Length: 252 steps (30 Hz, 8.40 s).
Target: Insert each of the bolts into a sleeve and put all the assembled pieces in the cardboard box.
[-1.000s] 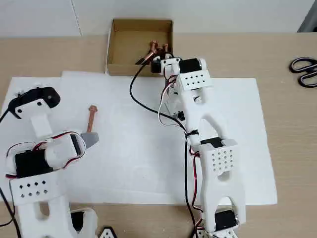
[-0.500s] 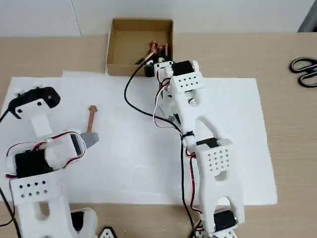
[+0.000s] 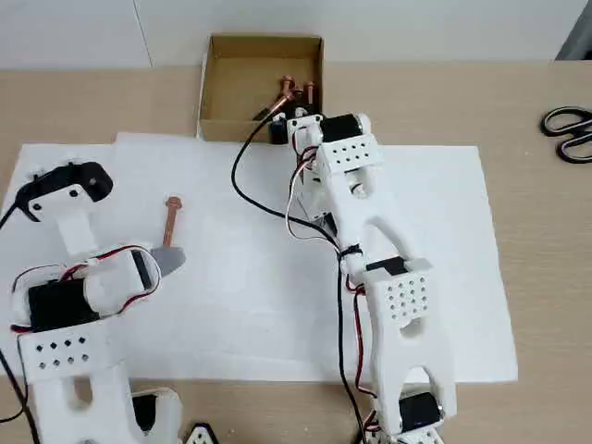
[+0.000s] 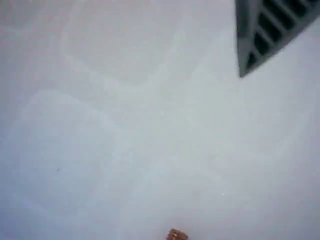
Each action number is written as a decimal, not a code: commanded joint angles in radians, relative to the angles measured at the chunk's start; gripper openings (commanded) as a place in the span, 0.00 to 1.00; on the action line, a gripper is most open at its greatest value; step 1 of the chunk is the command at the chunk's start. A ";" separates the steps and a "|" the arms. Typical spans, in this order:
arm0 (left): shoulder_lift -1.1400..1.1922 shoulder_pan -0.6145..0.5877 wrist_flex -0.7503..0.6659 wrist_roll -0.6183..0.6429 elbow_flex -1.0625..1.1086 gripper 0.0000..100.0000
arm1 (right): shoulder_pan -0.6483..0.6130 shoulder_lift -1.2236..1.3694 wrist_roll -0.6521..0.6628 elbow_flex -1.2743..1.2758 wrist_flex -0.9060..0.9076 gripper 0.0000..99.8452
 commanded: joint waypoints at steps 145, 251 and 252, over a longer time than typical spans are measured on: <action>0.222 0.394 -0.276 -0.040 -0.486 0.01 | 0.108 -1.590 -0.032 0.948 -0.217 0.00; 0.046 0.925 -1.208 0.129 0.252 0.01 | -0.059 -2.632 -0.190 2.266 -0.980 0.00; 0.046 0.925 -1.204 0.129 0.254 0.01 | -0.058 -2.632 -0.190 2.266 -0.980 0.00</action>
